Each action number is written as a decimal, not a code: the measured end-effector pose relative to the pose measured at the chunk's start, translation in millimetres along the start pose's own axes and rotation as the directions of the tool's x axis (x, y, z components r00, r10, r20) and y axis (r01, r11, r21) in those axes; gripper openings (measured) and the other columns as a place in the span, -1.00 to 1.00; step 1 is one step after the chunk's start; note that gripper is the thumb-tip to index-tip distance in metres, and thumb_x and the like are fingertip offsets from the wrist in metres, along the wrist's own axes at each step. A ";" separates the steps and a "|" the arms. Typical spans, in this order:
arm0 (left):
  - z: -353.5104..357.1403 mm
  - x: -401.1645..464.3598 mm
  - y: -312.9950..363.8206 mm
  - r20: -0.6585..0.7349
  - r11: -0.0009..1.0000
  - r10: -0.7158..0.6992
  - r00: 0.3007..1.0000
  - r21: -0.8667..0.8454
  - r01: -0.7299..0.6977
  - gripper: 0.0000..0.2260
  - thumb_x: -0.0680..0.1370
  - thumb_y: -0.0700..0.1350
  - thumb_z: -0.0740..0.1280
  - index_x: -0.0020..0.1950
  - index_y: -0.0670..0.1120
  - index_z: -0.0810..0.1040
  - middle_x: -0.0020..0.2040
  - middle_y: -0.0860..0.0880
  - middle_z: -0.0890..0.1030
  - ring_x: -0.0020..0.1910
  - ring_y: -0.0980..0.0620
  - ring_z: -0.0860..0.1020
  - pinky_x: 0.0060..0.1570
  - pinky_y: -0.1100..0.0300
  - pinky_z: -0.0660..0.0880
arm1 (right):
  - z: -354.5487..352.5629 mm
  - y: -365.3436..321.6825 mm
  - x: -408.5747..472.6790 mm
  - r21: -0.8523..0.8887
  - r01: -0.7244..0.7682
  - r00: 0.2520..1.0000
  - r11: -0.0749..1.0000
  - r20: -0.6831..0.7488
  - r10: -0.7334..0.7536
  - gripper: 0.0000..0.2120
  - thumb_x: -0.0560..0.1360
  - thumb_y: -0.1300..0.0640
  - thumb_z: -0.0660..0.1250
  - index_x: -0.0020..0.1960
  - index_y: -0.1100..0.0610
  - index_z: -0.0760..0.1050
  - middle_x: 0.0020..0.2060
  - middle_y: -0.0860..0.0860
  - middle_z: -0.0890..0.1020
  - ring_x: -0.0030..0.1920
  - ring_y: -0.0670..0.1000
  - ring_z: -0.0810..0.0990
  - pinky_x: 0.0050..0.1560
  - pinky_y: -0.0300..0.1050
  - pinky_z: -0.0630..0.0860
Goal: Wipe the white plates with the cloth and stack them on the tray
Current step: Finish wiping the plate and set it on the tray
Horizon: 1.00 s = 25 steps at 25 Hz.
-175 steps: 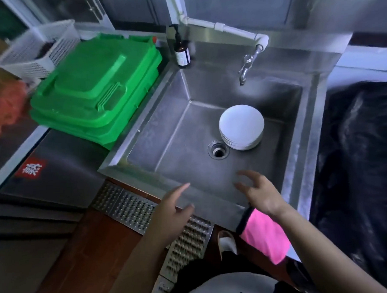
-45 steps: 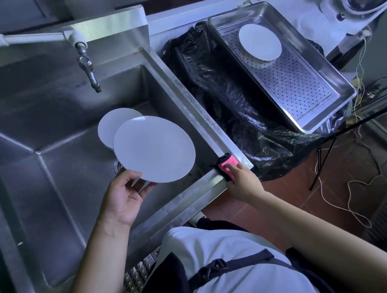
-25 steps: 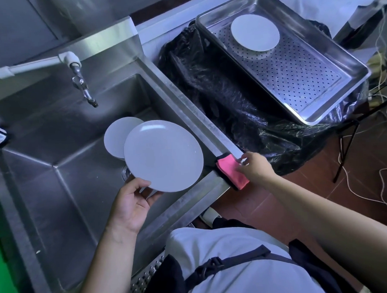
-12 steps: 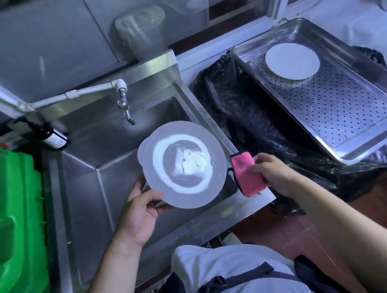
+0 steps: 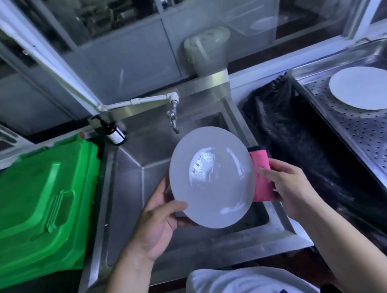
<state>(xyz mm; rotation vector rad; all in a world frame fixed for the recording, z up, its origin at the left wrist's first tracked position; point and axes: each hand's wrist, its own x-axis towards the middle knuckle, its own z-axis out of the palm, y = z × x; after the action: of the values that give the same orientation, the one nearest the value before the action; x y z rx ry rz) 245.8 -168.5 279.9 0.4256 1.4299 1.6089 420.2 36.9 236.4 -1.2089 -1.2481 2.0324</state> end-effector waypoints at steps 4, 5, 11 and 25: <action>12.2 -4.4 -6.7 -0.116 0.999 0.049 0.992 -0.003 -0.050 -0.33 0.30 -0.33 0.31 0.37 0.12 0.56 0.14 -0.05 0.67 -0.07 -0.06 0.67 -0.32 -0.05 0.62 | 5.1 -11.6 16.3 -0.149 0.049 0.998 0.988 -0.031 -0.054 -0.77 0.56 0.31 0.31 0.15 0.16 0.66 -0.15 0.13 0.73 -0.23 0.05 0.68 -0.29 -0.05 0.61; 15.5 -4.9 -5.8 -0.132 0.997 0.072 0.989 0.008 -0.072 -0.32 0.29 -0.33 0.30 0.36 0.13 0.57 0.14 -0.05 0.67 -0.08 -0.05 0.67 -0.30 -0.06 0.62 | 7.1 -20.5 22.5 -0.238 0.131 0.987 0.962 -0.060 -0.149 -0.78 0.54 0.27 0.32 0.15 0.24 0.64 -0.21 0.23 0.69 -0.31 0.09 0.60 -0.30 -0.02 0.57; 50.4 -5.9 23.2 -0.107 0.978 0.194 0.975 0.097 -0.184 -0.32 0.29 -0.33 0.27 0.27 0.28 0.60 0.03 -0.04 0.67 -0.12 0.00 0.61 -0.33 0.02 0.59 | 76.3 -78.5 22.7 -0.505 0.557 0.777 0.659 0.037 -0.628 -0.79 0.52 0.03 0.38 -0.02 0.17 0.67 -0.30 0.13 0.61 -0.28 0.15 0.57 -0.24 0.05 0.55; 54.6 -28.8 47.4 -0.140 0.949 0.317 0.938 0.046 -0.313 -0.46 0.39 -0.23 0.34 0.38 0.05 0.55 0.27 -0.16 0.64 0.19 -0.15 0.64 -0.23 -0.10 0.61 | 110.7 -59.6 -35.9 0.071 0.646 0.522 0.760 0.685 -0.508 -0.81 0.52 0.27 0.45 0.07 0.06 0.71 -0.09 -0.02 0.61 -0.05 -0.14 0.60 0.02 -0.30 0.48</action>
<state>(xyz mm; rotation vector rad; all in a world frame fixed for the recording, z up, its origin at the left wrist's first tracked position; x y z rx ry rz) 283.4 -154.5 346.6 0.5850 1.5503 1.9139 339.6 -12.9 326.5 0.0327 -1.8980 1.8521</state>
